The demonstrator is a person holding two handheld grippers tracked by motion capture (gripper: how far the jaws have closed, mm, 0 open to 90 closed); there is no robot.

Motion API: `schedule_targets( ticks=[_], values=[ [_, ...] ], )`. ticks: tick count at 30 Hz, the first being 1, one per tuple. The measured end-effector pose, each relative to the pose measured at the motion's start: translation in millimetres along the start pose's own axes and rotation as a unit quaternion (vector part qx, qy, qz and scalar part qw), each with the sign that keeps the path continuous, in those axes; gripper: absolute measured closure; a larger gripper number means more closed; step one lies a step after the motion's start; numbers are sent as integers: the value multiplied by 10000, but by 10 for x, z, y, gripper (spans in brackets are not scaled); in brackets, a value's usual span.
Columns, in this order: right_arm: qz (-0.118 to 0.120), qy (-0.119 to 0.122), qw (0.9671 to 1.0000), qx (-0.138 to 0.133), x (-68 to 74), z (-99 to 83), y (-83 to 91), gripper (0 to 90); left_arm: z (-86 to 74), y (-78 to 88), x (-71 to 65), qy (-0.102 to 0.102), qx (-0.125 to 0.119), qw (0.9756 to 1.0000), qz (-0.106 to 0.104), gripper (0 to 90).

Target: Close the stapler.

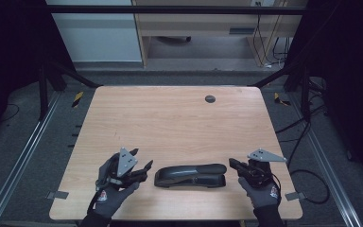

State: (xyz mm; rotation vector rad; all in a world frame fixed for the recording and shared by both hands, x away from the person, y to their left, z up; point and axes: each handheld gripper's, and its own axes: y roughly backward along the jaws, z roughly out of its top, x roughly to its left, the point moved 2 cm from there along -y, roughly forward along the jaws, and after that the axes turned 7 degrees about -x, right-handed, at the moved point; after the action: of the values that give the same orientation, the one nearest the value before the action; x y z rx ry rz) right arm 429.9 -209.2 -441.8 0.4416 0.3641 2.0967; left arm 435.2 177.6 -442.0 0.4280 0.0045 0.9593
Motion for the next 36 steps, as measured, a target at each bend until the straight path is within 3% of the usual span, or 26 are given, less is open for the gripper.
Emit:
schedule_targets(
  ticks=[3, 7, 11, 13, 16, 20, 28, 36],
  values=[
    [97, 22, 9999, -43, 75, 60, -8, 900, -113, 96, 148, 188, 11, 9996, 200, 341],
    [276, 87, 9996, -75, 208, 123, -53, 900, -201, 159, 240, 272, 13, 9991, 314, 347],
    [335, 195, 9992, 22, 300, 83, -90, 900, -331, 230, 357, 450, 14, 9978, 493, 351],
    [351, 181, 9992, -58, 294, 62, -83, 900, -378, 234, 382, 530, 52, 9972, 527, 354],
    [332, 134, 9992, -167, 289, 20, -85, 900, -437, 209, 396, 543, 143, 9969, 554, 356],
    [241, 203, 9995, -67, 283, -74, -115, 900, -475, 181, 377, 530, 236, 9969, 526, 360],
    [228, 166, 9992, -295, 302, -152, -138, 900, -479, 172, 371, 499, 261, 9970, 522, 370],
    [170, 124, 9995, -224, 288, -210, -179, 900, -486, 168, 371, 497, 275, 9970, 516, 373]
  ],
)
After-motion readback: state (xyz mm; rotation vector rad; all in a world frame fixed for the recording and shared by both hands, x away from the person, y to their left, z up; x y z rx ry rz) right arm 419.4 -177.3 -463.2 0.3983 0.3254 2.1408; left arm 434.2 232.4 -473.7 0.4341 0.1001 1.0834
